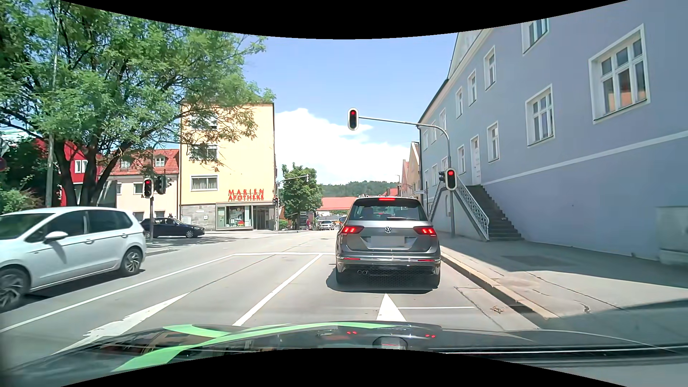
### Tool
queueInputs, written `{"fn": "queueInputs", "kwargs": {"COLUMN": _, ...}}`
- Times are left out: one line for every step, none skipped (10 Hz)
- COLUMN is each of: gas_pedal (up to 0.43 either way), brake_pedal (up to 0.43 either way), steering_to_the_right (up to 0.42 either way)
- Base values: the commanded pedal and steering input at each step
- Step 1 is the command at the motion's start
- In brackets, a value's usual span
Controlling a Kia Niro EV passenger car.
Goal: Follow the waypoints while adhering to traffic rules and regulations
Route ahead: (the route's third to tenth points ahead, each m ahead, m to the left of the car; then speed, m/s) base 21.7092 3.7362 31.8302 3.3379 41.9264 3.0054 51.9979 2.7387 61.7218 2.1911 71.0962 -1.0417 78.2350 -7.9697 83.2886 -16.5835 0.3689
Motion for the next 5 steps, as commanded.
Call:
{"fn": "queueInputs", "kwargs": {"gas_pedal": 0.0, "brake_pedal": 0.061, "steering_to_the_right": -0.007}}
{"fn": "queueInputs", "kwargs": {"gas_pedal": 0.0, "brake_pedal": 0.098, "steering_to_the_right": -0.007}}
{"fn": "queueInputs", "kwargs": {"gas_pedal": 0.0, "brake_pedal": 0.104, "steering_to_the_right": -0.007}}
{"fn": "queueInputs", "kwargs": {"gas_pedal": 0.0, "brake_pedal": 0.116, "steering_to_the_right": -0.007}}
{"fn": "queueInputs", "kwargs": {"gas_pedal": 0.0, "brake_pedal": 0.122, "steering_to_the_right": -0.007}}
